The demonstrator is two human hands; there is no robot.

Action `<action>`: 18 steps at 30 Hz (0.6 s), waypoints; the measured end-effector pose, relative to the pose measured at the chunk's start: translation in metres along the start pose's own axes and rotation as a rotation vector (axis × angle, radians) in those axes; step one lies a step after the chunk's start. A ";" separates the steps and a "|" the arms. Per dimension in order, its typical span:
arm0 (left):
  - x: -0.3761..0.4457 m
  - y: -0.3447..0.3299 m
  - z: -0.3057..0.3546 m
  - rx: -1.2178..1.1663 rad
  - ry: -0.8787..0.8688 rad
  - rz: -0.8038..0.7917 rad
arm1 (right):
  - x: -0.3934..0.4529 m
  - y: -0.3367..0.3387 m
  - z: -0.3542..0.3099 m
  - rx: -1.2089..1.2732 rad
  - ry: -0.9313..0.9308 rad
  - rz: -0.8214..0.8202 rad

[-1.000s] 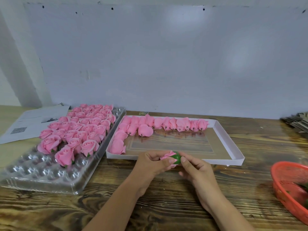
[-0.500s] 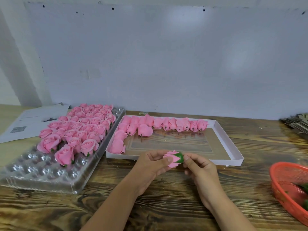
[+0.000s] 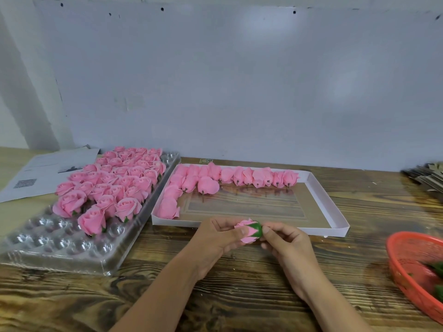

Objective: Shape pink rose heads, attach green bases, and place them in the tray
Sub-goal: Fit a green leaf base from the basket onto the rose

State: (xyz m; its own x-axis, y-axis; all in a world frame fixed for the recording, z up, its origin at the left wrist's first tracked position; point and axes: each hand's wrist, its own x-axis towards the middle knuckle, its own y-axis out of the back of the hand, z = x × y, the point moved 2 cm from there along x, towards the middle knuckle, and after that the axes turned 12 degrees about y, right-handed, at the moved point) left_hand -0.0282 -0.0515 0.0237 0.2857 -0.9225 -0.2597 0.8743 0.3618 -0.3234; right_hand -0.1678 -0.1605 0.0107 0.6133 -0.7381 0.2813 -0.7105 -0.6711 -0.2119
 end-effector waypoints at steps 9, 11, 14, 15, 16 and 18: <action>0.000 0.001 -0.002 0.060 0.046 0.037 | -0.004 -0.001 -0.008 -0.681 0.407 -0.266; 0.001 0.001 -0.004 0.095 0.056 0.063 | -0.005 -0.001 -0.007 -0.811 0.402 -0.263; -0.001 -0.003 -0.001 0.179 0.013 0.073 | -0.005 -0.002 -0.007 -0.778 0.371 -0.163; -0.003 -0.005 0.001 0.202 -0.009 0.073 | -0.005 -0.003 -0.006 -0.681 0.337 -0.111; -0.004 -0.007 0.002 0.231 -0.030 0.069 | -0.003 -0.004 -0.006 -0.563 0.295 -0.068; -0.005 -0.013 0.002 0.280 -0.070 0.031 | -0.002 -0.008 -0.004 -0.349 0.219 -0.042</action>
State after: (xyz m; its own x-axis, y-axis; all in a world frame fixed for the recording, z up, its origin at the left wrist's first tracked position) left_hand -0.0400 -0.0512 0.0308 0.3319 -0.9220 -0.1993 0.9362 0.3478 -0.0498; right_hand -0.1647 -0.1539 0.0153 0.5829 -0.6531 0.4833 -0.7841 -0.6082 0.1238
